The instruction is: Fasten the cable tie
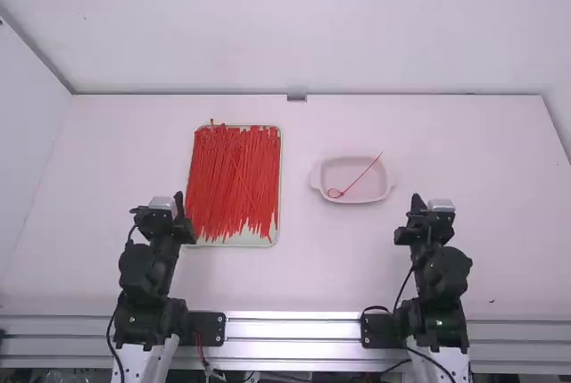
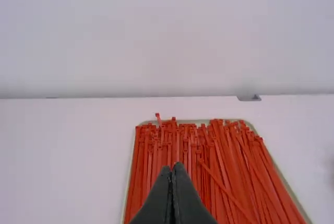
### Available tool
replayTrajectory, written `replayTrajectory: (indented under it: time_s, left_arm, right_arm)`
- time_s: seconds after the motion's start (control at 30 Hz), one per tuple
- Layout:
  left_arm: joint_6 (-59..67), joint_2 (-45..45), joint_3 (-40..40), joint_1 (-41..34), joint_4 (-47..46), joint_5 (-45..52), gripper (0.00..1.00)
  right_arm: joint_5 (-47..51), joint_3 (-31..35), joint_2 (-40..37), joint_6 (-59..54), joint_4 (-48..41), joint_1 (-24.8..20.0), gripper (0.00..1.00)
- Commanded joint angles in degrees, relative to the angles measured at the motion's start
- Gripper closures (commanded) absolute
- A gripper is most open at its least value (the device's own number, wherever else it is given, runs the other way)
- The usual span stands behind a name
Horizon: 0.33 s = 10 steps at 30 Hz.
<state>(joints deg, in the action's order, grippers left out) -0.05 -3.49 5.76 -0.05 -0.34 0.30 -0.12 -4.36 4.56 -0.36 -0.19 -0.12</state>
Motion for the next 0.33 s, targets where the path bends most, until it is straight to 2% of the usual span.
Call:
replayTrajectory:
  time_s: [0.0,0.3]
  left_arm:
    - [0.1,2.0,-1.7,0.1,0.3,-0.3,1.0]
    - [0.1,3.5,-5.8,0.1,0.3,-0.3,1.0]
  right_arm:
    - [0.1,1.8,-1.9,0.4,0.2,0.1,1.0]
    - [0.1,4.4,-4.6,0.4,0.2,0.1,1.0]
